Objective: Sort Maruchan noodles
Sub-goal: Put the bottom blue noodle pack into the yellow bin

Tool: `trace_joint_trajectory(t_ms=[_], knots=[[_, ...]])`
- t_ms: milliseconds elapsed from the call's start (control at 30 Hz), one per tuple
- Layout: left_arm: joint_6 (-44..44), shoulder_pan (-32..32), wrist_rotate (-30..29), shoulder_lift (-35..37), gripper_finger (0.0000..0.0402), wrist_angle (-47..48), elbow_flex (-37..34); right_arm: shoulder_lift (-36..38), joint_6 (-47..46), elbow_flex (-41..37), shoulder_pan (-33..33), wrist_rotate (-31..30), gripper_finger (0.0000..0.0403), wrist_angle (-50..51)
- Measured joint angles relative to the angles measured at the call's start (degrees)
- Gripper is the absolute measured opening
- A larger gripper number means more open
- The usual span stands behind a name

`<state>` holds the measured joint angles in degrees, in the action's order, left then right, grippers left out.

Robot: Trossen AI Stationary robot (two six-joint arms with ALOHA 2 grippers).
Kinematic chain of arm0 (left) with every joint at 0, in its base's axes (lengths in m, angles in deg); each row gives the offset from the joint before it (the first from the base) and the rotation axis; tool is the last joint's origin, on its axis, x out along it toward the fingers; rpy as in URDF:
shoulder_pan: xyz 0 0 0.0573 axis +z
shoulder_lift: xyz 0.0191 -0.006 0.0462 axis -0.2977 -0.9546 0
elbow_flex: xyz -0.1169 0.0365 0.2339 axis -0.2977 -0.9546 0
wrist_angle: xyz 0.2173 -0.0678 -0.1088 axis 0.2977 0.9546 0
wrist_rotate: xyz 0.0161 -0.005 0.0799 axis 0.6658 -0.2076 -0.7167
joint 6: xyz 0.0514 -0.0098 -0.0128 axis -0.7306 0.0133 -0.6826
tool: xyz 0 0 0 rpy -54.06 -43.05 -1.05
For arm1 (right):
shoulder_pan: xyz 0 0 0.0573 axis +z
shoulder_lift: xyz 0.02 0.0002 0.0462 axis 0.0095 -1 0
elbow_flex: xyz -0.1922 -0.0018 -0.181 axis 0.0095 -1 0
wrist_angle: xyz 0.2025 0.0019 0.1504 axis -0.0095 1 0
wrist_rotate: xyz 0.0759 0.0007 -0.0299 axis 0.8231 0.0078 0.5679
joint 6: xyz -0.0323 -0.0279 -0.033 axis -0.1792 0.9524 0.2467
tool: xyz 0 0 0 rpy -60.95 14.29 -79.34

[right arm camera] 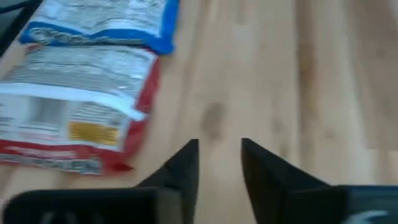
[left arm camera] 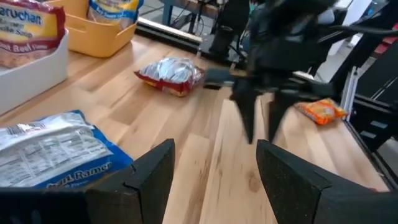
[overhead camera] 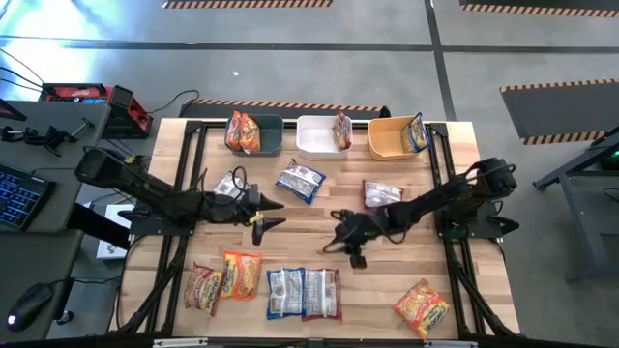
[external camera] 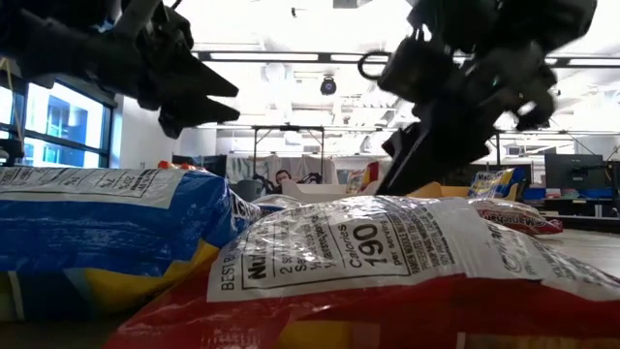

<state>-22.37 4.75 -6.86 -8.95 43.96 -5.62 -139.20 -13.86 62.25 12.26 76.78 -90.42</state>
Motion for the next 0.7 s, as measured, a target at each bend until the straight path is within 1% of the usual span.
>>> trace_joint_trajectory(t_ms=[167, 233, 300, 433, 533, 600, 700], knots=[[2.1, 0.0, 0.1, -4.6, 0.0213, -2.2, 0.0, 0.0, -4.6, 3.8, 5.0, -1.3, 0.0192, 3.2], [3.0, -0.4, 0.5, -6.3, 0.0213, -3.3, 0.0, 0.0, -4.6, 4.8, 7.0, -4.3, 0.0213, 3.5], [3.1, -1.2, 1.0, -7.9, 0.0213, -5.0, 0.0, 0.0, -3.3, 6.4, 8.8, -8.3, 0.0225, 3.3], [2.2, -4.1, 1.2, -10.2, 0.0213, -8.2, 0.1, 0.0, 2.0, 9.1, 11.4, -14.5, 0.0228, 3.8], [2.0, -7.3, 4.9, -11.0, 0.0213, -7.9, 1.8, 0.0, 5.6, 11.5, 12.1, -17.5, 0.0228, 7.3], [0.9, -9.8, 7.1, -11.5, 0.0213, -6.5, 3.8, 0.0, 6.5, 13.0, 12.1, -19.6, 0.0224, 11.5], [-1.1, -14.4, 5.7, -12.5, 0.0213, -0.7, 8.2, 0.0, 4.9, 14.0, 12.1, -22.4, 0.0205, 14.3]])
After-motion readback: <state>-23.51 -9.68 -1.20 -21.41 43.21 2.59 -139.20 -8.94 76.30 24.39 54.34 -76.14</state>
